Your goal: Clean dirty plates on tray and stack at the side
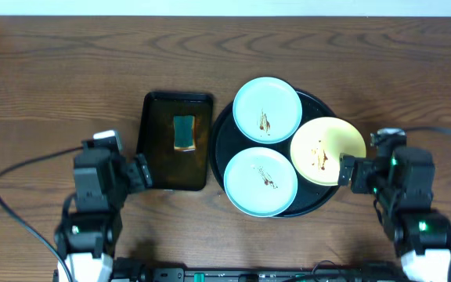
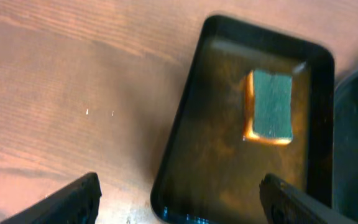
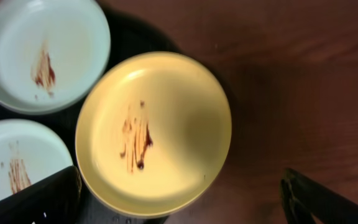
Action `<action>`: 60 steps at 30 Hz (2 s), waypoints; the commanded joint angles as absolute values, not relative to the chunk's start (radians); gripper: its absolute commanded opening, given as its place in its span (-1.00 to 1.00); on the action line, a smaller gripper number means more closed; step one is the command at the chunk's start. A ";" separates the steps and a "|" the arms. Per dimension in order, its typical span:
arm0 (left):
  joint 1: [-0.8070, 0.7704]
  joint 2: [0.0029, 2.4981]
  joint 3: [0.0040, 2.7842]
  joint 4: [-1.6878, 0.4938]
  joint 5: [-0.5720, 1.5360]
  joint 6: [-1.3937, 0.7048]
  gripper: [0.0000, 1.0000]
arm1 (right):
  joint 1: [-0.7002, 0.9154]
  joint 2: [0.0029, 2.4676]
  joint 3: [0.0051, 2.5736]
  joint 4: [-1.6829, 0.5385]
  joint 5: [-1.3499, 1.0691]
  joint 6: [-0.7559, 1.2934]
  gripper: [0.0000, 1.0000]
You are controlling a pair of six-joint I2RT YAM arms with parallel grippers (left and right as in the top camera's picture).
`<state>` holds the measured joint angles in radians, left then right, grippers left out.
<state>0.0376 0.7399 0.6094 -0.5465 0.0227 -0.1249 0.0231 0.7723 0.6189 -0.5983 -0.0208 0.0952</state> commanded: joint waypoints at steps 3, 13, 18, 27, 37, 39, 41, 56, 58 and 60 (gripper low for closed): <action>0.041 0.917 0.838 -0.752 0.060 -0.109 0.64 | 0.033 0.981 0.760 -0.694 -0.057 0.066 0.98; 0.041 0.949 0.898 -0.799 0.088 -0.113 0.64 | 0.033 1.013 0.785 -0.669 -0.131 0.066 0.98; 0.041 0.950 0.899 -0.718 0.128 -0.174 0.64 | 0.031 1.013 0.785 -0.665 -0.131 0.071 0.99; 0.016 1.186 1.088 -0.698 0.123 -0.096 0.63 | 0.031 1.013 0.785 -0.676 -0.075 0.097 0.99; -0.130 1.482 1.149 -0.586 0.094 -0.087 0.63 | 0.031 1.013 0.785 -0.673 -0.056 0.100 0.99; -0.157 1.535 1.149 -0.554 0.059 -0.091 0.63 | 0.031 1.013 0.785 -0.673 -0.056 0.100 0.99; -0.175 1.579 1.149 -0.525 0.038 -0.128 0.63 | 0.031 1.013 0.785 -0.674 -0.056 0.100 0.99; -0.222 1.818 1.148 -0.471 0.038 -0.216 0.52 | 0.031 1.013 0.785 -0.678 -0.057 0.100 0.98; -0.229 1.827 1.148 -0.468 0.038 -0.216 0.43 | 0.031 1.013 0.785 -0.678 -0.057 0.100 0.99; -0.236 1.833 1.148 -0.464 0.037 -0.216 0.40 | 0.031 1.013 0.785 -0.678 -0.057 0.100 0.98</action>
